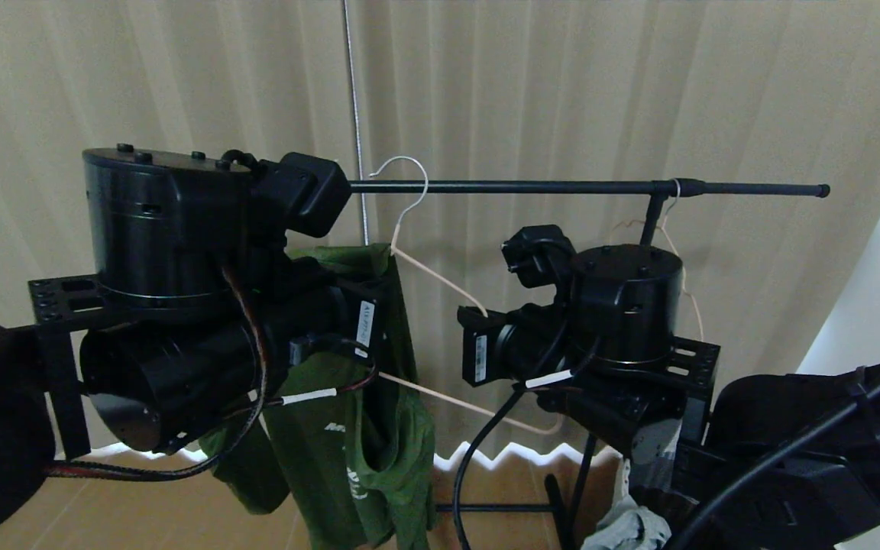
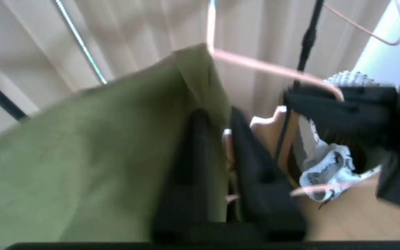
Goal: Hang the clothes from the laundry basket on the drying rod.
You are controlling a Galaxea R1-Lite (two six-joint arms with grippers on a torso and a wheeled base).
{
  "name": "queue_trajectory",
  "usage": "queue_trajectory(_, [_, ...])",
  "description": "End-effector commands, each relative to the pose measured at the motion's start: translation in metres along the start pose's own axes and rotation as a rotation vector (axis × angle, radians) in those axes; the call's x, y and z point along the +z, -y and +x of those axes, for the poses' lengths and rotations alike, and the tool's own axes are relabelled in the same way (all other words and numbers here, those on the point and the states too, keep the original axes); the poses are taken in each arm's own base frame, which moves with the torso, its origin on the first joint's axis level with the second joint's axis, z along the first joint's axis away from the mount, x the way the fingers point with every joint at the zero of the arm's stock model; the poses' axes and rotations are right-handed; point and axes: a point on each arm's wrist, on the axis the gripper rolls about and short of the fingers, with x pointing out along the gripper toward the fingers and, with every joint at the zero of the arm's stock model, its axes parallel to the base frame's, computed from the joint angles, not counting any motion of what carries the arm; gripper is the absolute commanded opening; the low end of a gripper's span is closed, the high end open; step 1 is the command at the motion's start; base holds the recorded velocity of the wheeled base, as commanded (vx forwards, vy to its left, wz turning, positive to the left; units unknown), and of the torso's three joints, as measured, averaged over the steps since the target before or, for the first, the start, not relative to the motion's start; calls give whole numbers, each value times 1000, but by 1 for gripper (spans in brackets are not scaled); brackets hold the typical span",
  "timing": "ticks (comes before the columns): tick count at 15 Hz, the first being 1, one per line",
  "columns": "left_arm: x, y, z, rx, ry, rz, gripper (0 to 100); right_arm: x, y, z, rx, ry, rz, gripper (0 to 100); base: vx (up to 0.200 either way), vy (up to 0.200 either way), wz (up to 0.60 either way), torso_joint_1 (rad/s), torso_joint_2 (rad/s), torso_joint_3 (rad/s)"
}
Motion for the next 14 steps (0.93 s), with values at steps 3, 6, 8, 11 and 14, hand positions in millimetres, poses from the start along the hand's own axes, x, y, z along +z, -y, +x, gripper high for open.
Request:
queue_trajectory(3, [3,-5,-15,-5,28,30,100,17,12,-7,-24,47,-1,0,0,0,0,0,0,0])
queue_trajectory(6, [7,-18,-33,-11,77,92,100,33,33,-14,-77,90,-30,0,0,0,0,0,0,0])
queue_trajectory(8, [8,-35,-43,55,116,188,100,40,38,-25,-80,108,-49,0,0,0,0,0,0,0])
queue_trajectory(11, [18,-58,-46,126,182,402,100,41,38,-31,-66,107,-116,0,0,0,0,0,0,0])
queue_trajectory(14, [15,-74,-44,114,192,635,100,40,37,-30,-12,97,-123,0,0,0,0,0,0,0])
